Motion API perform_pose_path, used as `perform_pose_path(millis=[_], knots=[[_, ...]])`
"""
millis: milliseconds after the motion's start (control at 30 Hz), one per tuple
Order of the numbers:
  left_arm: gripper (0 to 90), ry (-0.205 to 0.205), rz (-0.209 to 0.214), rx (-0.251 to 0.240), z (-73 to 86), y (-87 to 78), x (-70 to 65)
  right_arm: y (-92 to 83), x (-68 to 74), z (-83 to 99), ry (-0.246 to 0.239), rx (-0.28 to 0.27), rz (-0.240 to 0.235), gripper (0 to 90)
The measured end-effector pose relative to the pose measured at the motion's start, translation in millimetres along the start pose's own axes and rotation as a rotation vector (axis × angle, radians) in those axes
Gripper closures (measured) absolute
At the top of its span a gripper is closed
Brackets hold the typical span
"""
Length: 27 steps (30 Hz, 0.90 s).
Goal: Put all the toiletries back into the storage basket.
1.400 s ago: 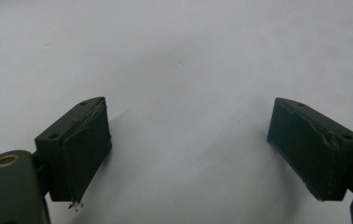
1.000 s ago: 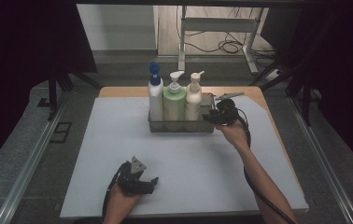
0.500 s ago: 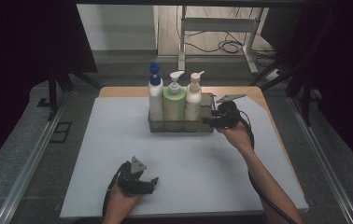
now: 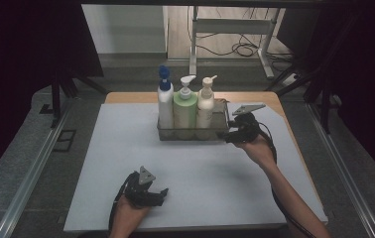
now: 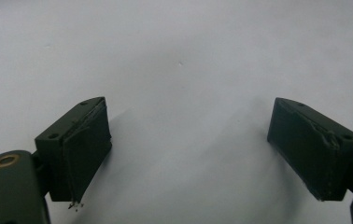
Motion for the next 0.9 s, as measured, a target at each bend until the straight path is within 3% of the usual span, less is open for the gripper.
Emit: perform_pose_path(millis=[367, 900], knots=[[12.9, 0.000, 0.000, 0.000, 0.0, 0.0, 0.0, -10.7, 7.1, 12.0, -0.027, 0.018, 0.018, 14.9], [12.9, 0.001, 0.000, -0.001, 0.0, 0.0, 0.0, -29.7, 11.9, 35.5, -0.056, 0.040, 0.032, 6.1]])
Point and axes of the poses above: each handheld gripper's, and its own axes: y roughly forward along the jaws, z roughly out of its underside, x roughly to its left, the point moved 9 cm from there along y, roughly forward along the jaws, and after that the axes turned 7 degrees about -z, right-handed, at the moved point
